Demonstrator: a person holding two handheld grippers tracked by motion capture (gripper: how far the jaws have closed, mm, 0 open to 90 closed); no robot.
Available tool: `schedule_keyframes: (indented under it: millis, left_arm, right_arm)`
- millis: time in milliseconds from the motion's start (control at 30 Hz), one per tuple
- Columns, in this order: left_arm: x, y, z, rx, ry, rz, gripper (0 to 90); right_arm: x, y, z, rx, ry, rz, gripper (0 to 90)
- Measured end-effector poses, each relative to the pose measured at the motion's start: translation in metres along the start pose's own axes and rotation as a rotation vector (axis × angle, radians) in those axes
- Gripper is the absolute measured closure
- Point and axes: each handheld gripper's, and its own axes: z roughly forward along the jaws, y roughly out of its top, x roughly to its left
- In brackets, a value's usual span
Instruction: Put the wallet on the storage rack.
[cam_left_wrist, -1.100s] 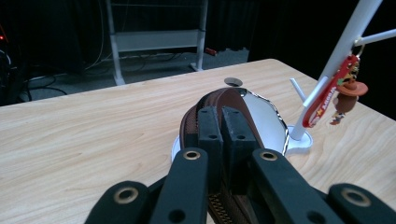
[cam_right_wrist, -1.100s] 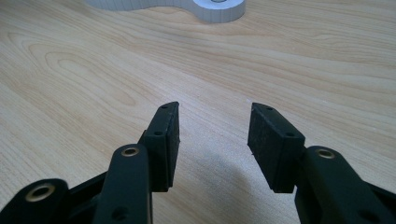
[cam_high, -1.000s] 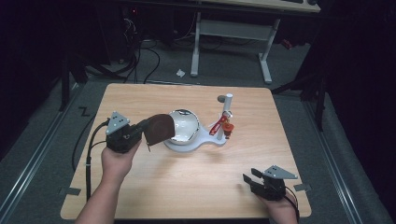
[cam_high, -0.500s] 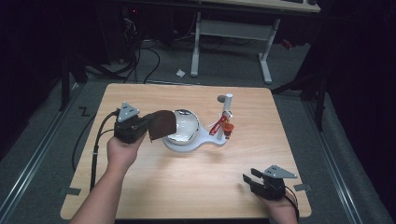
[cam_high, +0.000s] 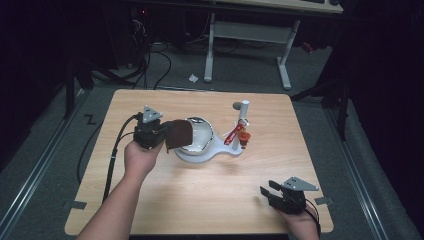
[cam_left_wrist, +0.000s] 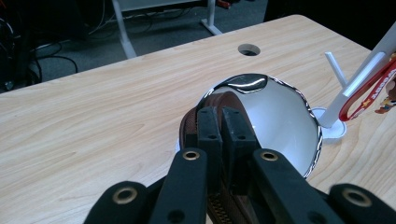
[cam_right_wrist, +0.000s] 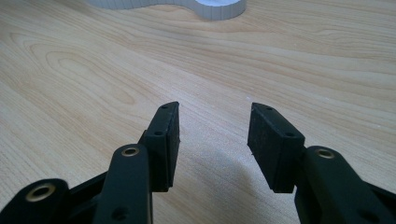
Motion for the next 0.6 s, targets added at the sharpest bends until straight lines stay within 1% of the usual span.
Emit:
schedule_keyframes:
  millis: [133, 167, 267, 300, 400, 533, 600]
  left_arm:
    - [-0.002, 0.001, 0.006, 0.005, 0.016, -0.021, 86.9]
    - [-0.003, 0.002, 0.008, 0.012, 0.018, -0.023, 86.9]
    - [-0.005, 0.004, 0.013, 0.020, 0.033, -0.024, 86.8]
    - [-0.006, 0.006, 0.016, 0.020, 0.045, -0.024, 86.8]
    - [-0.008, 0.008, 0.020, 0.022, 0.049, -0.021, 86.8]
    - [-0.014, 0.012, 0.027, 0.018, 0.044, -0.017, 86.6]
    - [-0.018, 0.013, 0.031, 0.015, 0.052, -0.013, 86.6]
  right_arm:
    - [0.000, 0.000, 0.000, 0.003, 0.004, 0.000, 53.8]
    - [0.000, 0.000, 0.000, 0.002, 0.005, -0.003, 53.8]
    - [0.000, 0.000, 0.001, 0.003, 0.007, -0.005, 53.8]
    - [0.000, 0.000, 0.001, 0.005, 0.008, -0.003, 53.8]
    - [0.000, 0.000, 0.001, 0.005, 0.009, -0.003, 53.8]
    - [0.000, 0.000, 0.001, 0.007, 0.010, -0.003, 53.8]
    - [-0.001, 0.000, 0.000, 0.005, 0.011, -0.007, 53.8]
